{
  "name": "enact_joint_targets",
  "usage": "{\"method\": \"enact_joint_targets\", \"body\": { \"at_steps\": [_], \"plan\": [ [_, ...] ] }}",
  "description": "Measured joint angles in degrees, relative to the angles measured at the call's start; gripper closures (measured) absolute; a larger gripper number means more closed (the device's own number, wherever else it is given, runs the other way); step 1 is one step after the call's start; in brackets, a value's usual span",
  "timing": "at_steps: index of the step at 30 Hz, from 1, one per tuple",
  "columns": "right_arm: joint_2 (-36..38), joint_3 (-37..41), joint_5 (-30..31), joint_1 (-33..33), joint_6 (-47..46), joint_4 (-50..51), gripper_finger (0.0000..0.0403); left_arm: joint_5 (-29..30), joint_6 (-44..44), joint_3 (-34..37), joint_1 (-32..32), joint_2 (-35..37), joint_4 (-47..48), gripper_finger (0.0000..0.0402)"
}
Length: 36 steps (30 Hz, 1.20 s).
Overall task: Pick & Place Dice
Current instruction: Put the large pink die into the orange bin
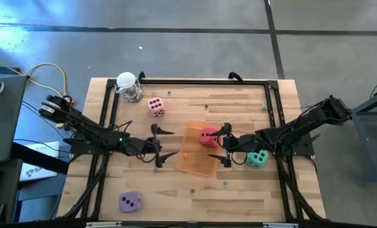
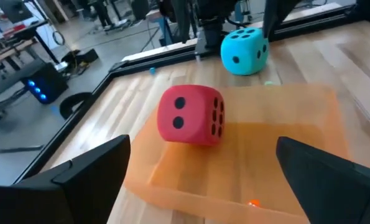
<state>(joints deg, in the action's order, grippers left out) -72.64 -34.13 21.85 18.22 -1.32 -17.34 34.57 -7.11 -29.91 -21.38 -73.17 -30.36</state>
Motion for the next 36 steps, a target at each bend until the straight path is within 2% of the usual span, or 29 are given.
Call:
{"method": "enact_joint_targets", "body": {
  "at_steps": [8,11,13,16,18,21,23,26,33,36],
  "plan": [
    [0.0,0.0,0.0,0.0,-0.2,0.0,0.0006,0.4,-4.2,0.0,-0.2,0.0,2.5,0.0003],
    [0.0,0.0,0.0,0.0,-0.3,0.0,0.0006,4.4,-7.9,0.0,-0.5,0.0,3.2,0.0003],
    [0.0,0.0,0.0,0.0,-0.3,0.0,0.0006,12.1,-10.5,0.0,-1.5,0.2,3.9,0.0002],
    [0.0,0.0,0.0,0.0,-0.4,0.0,0.0006,29.2,-12.3,0.0,-3.1,0.4,1.3,0.0002],
    [0.0,0.0,0.0,0.0,-0.4,0.1,0.0006,39.2,-10.5,0.0,-3.9,0.5,-0.4,0.0002],
    [0.0,0.0,0.0,0.0,0.5,0.2,0.0006,46.0,-6.0,0.0,-4.2,0.5,-0.5,0.0002],
    [0.0,0.0,0.0,-0.3,1.4,0.1,0.0006,47.8,-3.5,0.0,-4.1,0.5,-0.5,0.0002],
    [0.0,0.0,0.0,-1.1,1.3,0.0,0.0006,47.3,-3.4,0.0,-3.3,0.5,-0.4,0.0002],
    [0.0,0.0,-3.2,-2.5,-0.3,0.0,0.0006,47.3,-11.6,0.0,-0.5,0.3,-0.3,0.0002],
    [0.0,0.0,-4.0,-2.6,-0.4,0.0,0.0006,47.5,-3.6,0.0,-0.2,0.3,-0.2,0.0002]
  ]
}}
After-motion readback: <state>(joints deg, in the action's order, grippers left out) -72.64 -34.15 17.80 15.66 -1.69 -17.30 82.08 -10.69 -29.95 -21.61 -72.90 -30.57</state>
